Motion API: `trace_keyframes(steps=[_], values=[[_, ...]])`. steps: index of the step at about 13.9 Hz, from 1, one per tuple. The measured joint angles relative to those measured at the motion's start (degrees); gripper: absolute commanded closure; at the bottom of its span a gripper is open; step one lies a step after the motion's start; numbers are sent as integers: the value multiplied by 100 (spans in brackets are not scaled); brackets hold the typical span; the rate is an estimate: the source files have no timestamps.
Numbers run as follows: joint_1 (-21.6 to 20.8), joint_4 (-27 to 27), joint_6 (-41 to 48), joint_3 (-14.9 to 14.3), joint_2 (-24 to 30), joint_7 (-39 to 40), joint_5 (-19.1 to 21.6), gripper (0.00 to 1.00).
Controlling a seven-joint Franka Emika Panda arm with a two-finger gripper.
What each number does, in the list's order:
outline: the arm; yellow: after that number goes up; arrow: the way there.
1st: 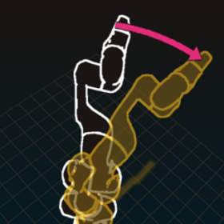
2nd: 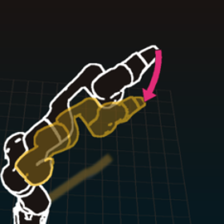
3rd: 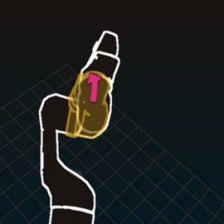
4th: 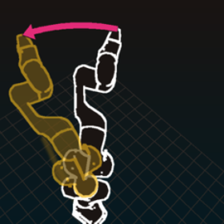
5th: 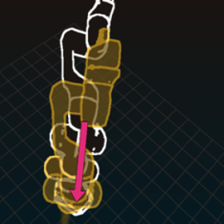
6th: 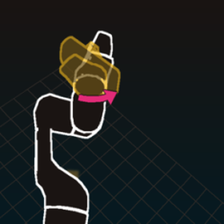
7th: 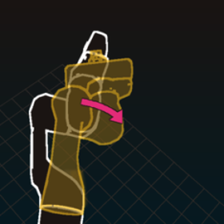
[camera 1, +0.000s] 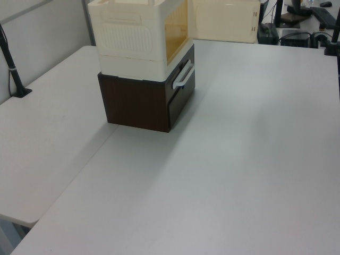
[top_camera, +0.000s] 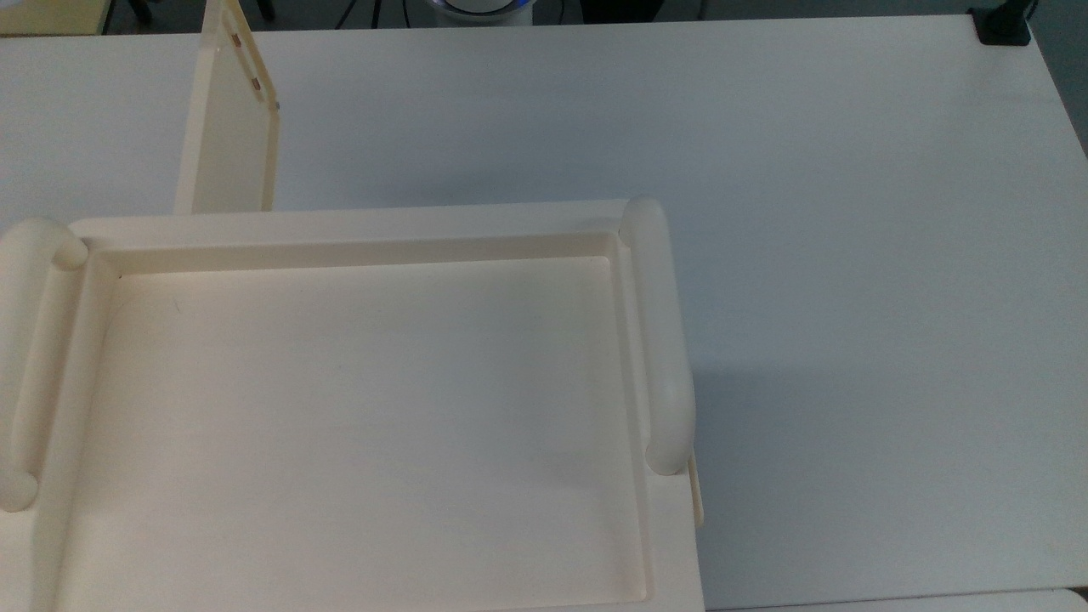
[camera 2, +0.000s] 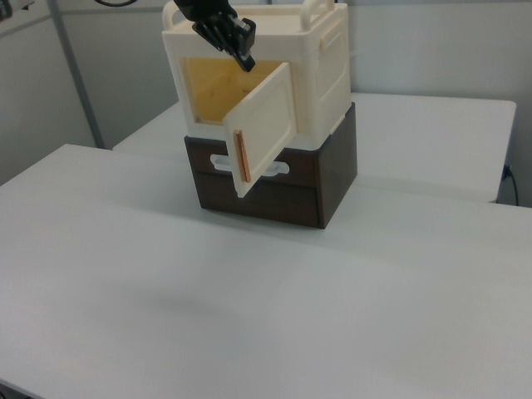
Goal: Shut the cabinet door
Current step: 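Push the cream door with the gripper, swinging it shut against the cabinet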
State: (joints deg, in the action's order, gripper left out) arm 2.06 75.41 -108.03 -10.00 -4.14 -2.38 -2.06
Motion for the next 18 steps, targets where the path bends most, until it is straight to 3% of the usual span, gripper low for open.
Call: trace_keyframes(steps=[5, 11, 14, 18], values=[[18, 296, 0, -202, -99, 703, 0, 100], [62, 484, 28, -192, -139, 1021, 53, 100], [-96, 494, 14, -83, -266, 910, 907, 100], [-454, 487, -749, -41, -517, 258, 1065, 100]])
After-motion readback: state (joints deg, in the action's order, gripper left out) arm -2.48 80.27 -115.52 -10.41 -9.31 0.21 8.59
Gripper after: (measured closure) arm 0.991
